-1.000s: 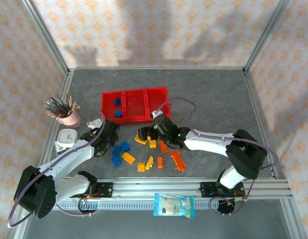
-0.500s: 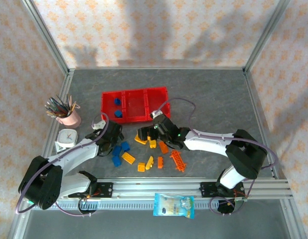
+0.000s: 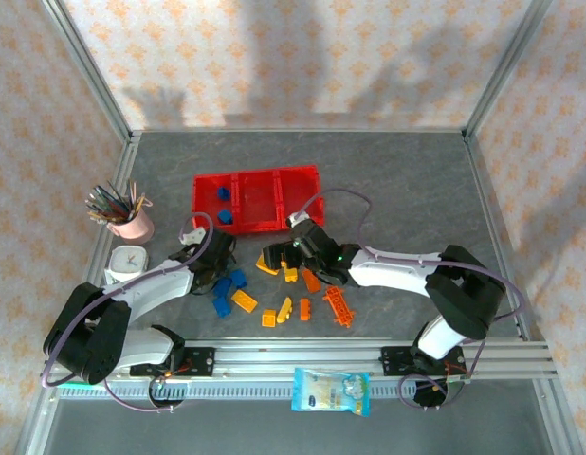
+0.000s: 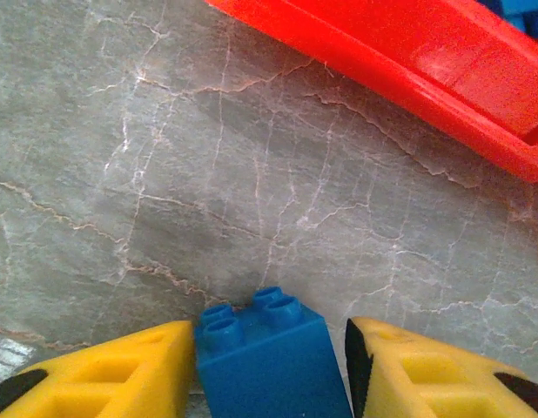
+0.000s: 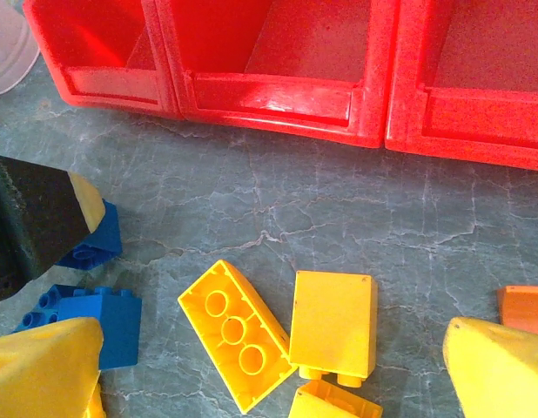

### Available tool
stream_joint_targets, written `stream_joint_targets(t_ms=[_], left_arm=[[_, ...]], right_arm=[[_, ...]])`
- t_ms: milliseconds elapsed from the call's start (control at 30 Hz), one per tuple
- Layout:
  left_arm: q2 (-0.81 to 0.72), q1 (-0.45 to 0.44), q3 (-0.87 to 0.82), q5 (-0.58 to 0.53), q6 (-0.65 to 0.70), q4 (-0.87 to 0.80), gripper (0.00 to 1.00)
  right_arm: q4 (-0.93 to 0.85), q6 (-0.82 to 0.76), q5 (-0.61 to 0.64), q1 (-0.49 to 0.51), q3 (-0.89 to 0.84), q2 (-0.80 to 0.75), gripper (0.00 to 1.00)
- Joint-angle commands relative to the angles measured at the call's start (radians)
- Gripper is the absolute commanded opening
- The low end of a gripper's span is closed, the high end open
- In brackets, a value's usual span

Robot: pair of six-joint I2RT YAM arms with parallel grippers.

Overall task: Sort the legos into containers by color
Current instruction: Pick up the lego from the middle-left of the table, then place the lego in the container.

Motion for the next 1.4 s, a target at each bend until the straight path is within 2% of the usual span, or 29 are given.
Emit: stream_joint_targets(t_ms=[0,433,600,900,1100,1367], left_arm=[[0.003,-0.003,-0.022,-0.002,0.004,0.031,0.45],[-0.089,-0.002,-0.015,-0.021,0.028,-0.013,0.29],[-0.167,-0.002,0.011,-0.056,0.043,-0.076,0.28],[-0.267,0.022,0.164,-0.159,0.137,-0.218,0.28],[-0.179,0.134,0.285,-0.138,0.240,-0.162,0.27],[0.068,0.211,0.424,-0.081,0.314,-0.028,0.27]], right_arm=[[0.021,0.007,0.025,0.005,-0.003,0.002,1.00],[-0.008,-0.003,0.025,0.004,0.036,-0.027,0.99],[-0.026,-0.014,0.022,0.005,0.064,-0.047,1.00],[-0.029,-0.014,-0.002,-0.003,0.135,-0.035,1.00],[0.000,0.021,0.015,-0.029,0.156,0.011,1.00],[0.021,0.043,0.074,-0.080,0.161,0.022,1.00]])
